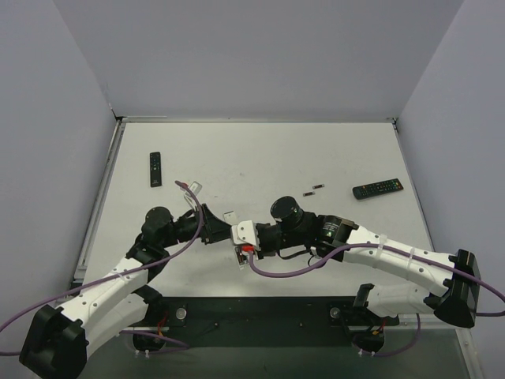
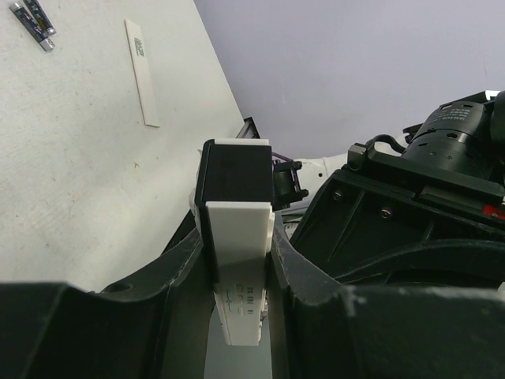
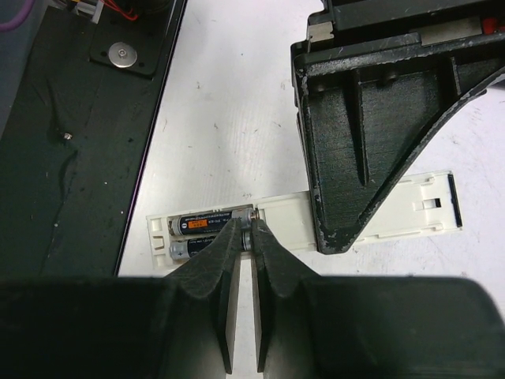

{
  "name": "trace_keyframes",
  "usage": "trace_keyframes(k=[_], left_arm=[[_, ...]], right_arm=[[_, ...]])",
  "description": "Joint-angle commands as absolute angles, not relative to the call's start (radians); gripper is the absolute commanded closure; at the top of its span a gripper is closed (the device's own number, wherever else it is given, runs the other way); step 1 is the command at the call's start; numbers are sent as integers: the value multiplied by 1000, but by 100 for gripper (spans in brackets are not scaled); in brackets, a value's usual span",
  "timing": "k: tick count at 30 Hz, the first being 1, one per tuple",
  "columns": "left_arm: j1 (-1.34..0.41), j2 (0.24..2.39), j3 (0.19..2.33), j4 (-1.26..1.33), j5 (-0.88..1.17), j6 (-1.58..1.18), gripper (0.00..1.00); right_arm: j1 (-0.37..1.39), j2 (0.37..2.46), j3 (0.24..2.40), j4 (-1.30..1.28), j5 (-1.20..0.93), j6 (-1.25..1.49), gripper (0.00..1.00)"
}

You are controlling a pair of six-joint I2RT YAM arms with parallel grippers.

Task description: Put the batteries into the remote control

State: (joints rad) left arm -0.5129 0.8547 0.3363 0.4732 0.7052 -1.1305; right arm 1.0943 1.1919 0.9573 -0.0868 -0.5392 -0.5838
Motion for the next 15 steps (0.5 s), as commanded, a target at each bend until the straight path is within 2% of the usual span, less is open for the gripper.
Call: trace_keyframes(k=[1,15], left_arm=[[-508,821,433,574,706,-1150,100],[-509,787,453,466,672,-1072,100]], right_arm=[[1112,1229,940,-143,-558,-584,95],[1201,1298,979,-172,-419,-595,98]])
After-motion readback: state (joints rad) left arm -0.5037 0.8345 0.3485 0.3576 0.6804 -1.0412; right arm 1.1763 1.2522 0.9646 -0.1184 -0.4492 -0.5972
